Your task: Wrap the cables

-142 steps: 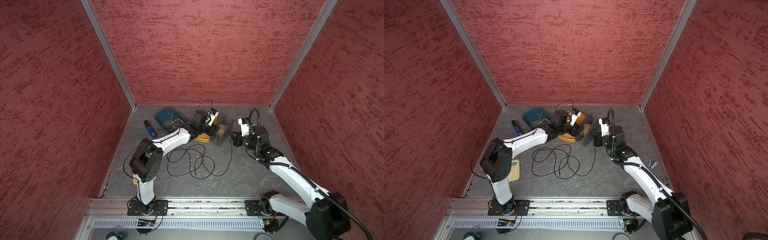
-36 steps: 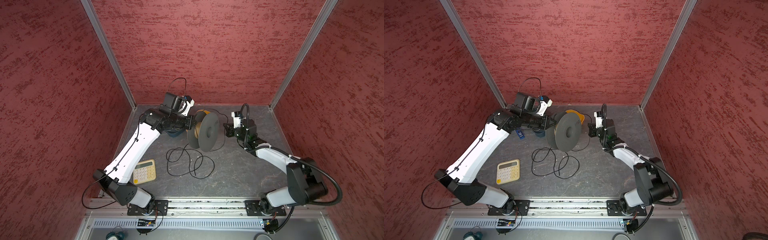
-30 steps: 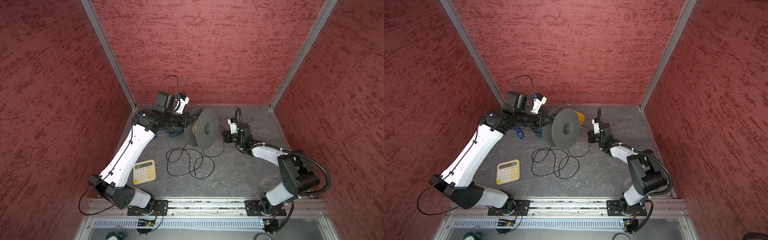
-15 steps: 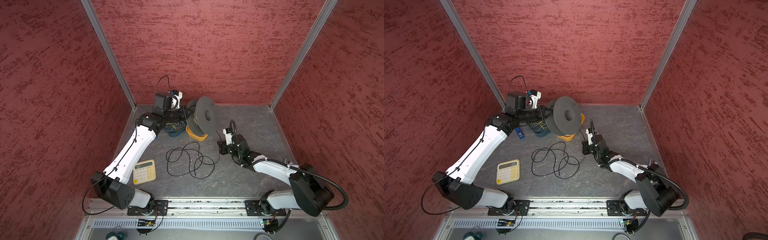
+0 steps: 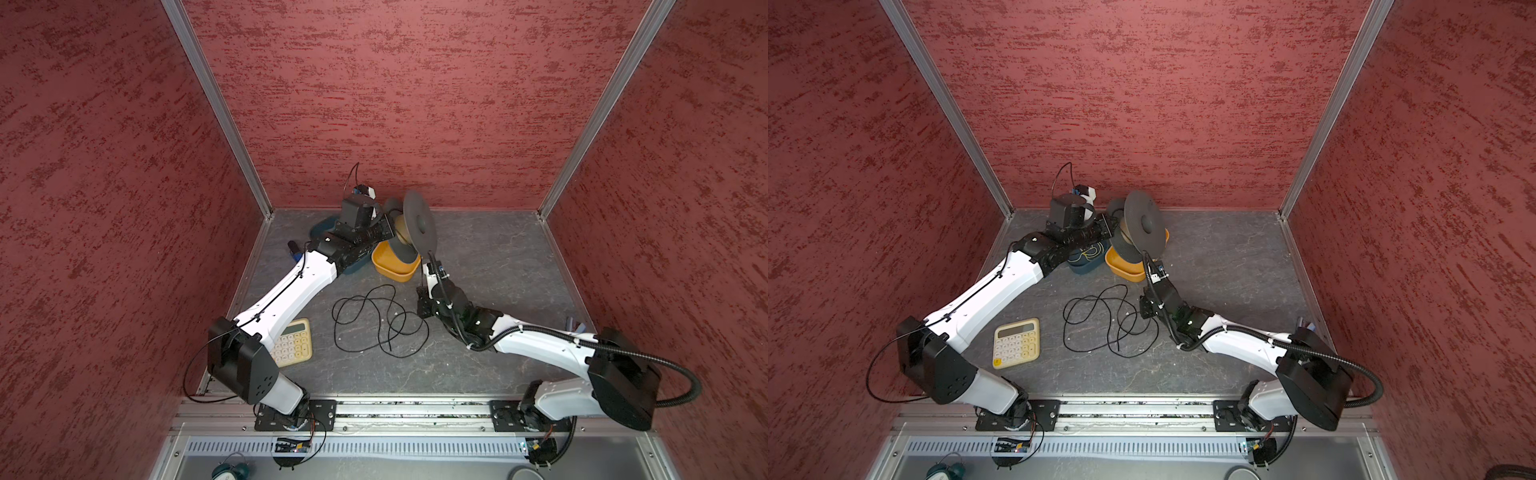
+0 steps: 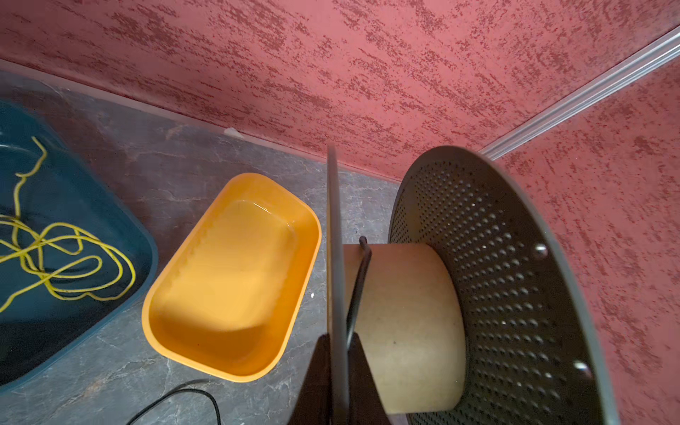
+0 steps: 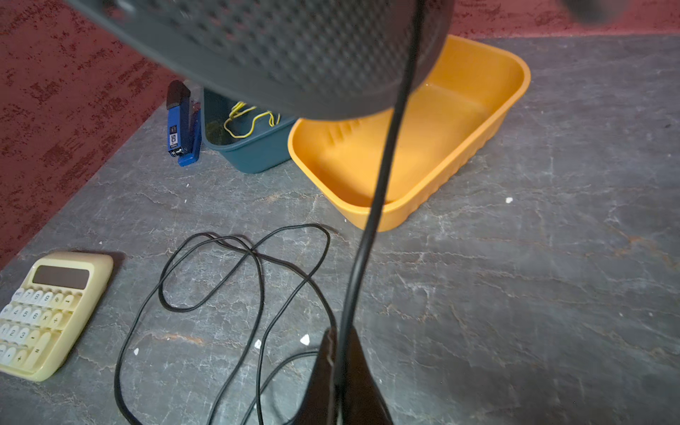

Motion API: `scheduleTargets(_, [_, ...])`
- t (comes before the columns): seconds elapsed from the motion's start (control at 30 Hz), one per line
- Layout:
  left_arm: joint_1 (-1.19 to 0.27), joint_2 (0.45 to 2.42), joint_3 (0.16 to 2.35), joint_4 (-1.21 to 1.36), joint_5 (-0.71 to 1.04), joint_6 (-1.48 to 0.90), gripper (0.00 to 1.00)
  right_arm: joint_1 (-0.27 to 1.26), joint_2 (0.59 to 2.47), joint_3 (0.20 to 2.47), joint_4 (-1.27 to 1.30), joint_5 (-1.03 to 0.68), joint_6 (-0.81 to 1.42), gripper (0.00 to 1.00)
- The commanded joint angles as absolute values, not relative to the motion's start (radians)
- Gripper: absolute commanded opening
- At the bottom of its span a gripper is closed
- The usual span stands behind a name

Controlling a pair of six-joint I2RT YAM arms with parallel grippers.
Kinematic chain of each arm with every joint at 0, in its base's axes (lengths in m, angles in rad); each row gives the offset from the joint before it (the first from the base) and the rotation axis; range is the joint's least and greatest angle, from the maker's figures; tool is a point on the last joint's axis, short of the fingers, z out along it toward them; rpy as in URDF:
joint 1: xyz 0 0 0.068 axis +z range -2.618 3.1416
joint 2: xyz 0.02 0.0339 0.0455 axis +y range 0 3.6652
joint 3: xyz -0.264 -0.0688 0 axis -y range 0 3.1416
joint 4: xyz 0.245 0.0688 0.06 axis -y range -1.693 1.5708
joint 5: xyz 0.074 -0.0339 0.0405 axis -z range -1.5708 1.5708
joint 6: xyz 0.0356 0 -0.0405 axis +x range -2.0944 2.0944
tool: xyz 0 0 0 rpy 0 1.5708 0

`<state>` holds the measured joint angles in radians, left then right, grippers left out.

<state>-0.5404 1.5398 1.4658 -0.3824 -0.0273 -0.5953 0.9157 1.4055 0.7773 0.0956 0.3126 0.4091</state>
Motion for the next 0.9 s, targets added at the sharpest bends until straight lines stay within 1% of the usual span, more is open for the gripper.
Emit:
scheduleTargets(0.0, [-0.584,1.567,1.540,-0.297,-0.225,-0.556,0.00,0.965,1.447,0.851,0.039,0.379,0.391,0.00])
scheduleTargets(0.17, [-0.635,1.613,1.569,-0.318,-0.342,-0.495,0.00,1.019,1.499,0.953,0.006,0.378,0.376,0.00])
scheduleTargets(0.37, [-0.675,1.671,1.614,-0.406,-0.481,-0.384,0.00,1.027,1.459,1.057,-0.107,0.395,0.349,0.00])
scheduleTargets(0.63, [-0.705,1.666,1.580,-0.461,-0.494,-0.276,0.00,0.993,1.279,1.040,-0.162,0.516,0.284,0.00])
scheduleTargets(0.87, [-0.731,1.641,1.557,-0.494,-0.479,-0.192,0.00,0.897,1.221,1.028,-0.210,0.495,0.212,0.00])
